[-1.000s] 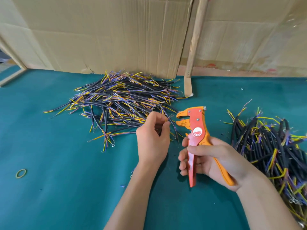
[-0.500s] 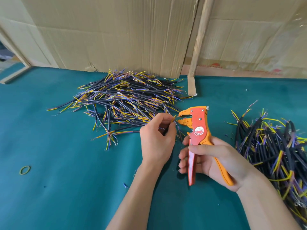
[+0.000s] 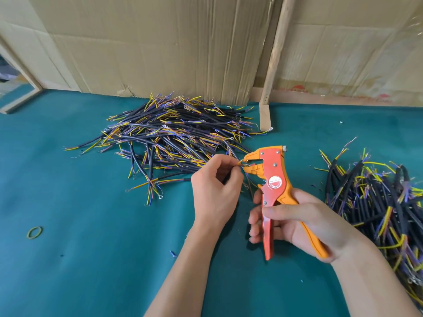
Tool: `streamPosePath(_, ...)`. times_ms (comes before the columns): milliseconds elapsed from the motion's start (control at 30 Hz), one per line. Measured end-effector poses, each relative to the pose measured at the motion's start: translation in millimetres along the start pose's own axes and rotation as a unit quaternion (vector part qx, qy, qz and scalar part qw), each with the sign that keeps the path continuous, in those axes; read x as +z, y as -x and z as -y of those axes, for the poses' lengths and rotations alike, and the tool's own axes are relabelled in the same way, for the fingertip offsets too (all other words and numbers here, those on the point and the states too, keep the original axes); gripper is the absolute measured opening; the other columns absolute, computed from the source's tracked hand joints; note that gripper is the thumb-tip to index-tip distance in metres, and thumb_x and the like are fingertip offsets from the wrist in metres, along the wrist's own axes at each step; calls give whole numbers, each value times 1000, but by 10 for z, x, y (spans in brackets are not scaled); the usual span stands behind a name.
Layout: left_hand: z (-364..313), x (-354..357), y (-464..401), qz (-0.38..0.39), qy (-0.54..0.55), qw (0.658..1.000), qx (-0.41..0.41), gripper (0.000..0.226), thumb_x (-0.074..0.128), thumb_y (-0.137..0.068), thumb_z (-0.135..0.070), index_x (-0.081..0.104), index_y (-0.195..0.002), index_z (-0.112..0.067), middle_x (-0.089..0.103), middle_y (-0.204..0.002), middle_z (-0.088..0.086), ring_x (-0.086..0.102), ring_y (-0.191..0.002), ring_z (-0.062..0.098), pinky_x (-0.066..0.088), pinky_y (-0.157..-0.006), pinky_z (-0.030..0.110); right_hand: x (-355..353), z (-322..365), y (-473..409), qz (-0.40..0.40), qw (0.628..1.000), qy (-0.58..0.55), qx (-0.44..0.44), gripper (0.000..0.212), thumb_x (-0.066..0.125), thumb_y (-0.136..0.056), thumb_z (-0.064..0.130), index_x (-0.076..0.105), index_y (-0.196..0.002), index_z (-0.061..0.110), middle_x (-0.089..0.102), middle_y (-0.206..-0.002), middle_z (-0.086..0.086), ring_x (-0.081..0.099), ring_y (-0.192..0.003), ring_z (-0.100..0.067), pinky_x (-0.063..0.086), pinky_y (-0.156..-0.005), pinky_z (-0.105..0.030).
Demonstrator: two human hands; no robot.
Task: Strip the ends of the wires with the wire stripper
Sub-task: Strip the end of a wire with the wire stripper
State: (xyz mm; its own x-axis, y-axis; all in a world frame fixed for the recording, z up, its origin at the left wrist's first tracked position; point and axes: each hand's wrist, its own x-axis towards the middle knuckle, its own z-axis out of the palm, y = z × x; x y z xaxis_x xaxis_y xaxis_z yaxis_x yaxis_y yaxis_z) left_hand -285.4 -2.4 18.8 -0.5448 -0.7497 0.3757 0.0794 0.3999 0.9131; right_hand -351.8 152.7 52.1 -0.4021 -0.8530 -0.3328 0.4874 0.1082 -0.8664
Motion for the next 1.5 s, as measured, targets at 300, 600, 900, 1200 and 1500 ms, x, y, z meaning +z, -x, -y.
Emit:
streamPosePath(300,0,-6,-11,-2,-5,1000,-21,15,67,-81,-5,72,-81,-19,65,-64,-19,56,-55,-1,44,-59,14,-12,-17,-9,11,1000,-1,-9,49,82,-69,6,59,-112,0,63,-94,-34,64,-81,-48,56,-77,-55)
streamPosePath(600,8,-13,-3,-13,-27,999,-21,16,69,-84,-8,79,-85,-21,70,-71,-12,59,-61,-2,46,-65,18,-55,-30,-12,0,1000,-16,-23,50,82,-67,6,61,-112,0,63,-94,-35,64,-81,-46,57,-78,-56)
streamPosePath(900,-23,-12,4,-13,-40,999,-11,15,68,-82,-9,80,-85,-18,74,-79,-8,65,-71,2,54,-71,25,-23,-51,-31,-3,1000,-15,-23,40,77,-72,3,61,-109,0,63,-93,-34,65,-80,-46,57,-78,-57)
streamPosePath(1200,-24,-14,3,-14,-38,999,-12,17,68,-82,-7,79,-83,-20,73,-77,-9,66,-72,5,54,-72,26,14,-40,-45,7,1000,19,-22,15,77,-78,9,70,-91,8,61,-80,-26,62,-67,-38,58,-67,-49)
streamPosePath(1500,-16,-18,1,-29,-44,999,-14,18,70,-84,-5,79,-83,-21,73,-78,-8,66,-75,5,52,-74,23,44,-63,-82,-37,998,-2,-53,13,76,-76,12,69,-85,8,59,-76,-24,60,-63,-36,57,-60,-46)
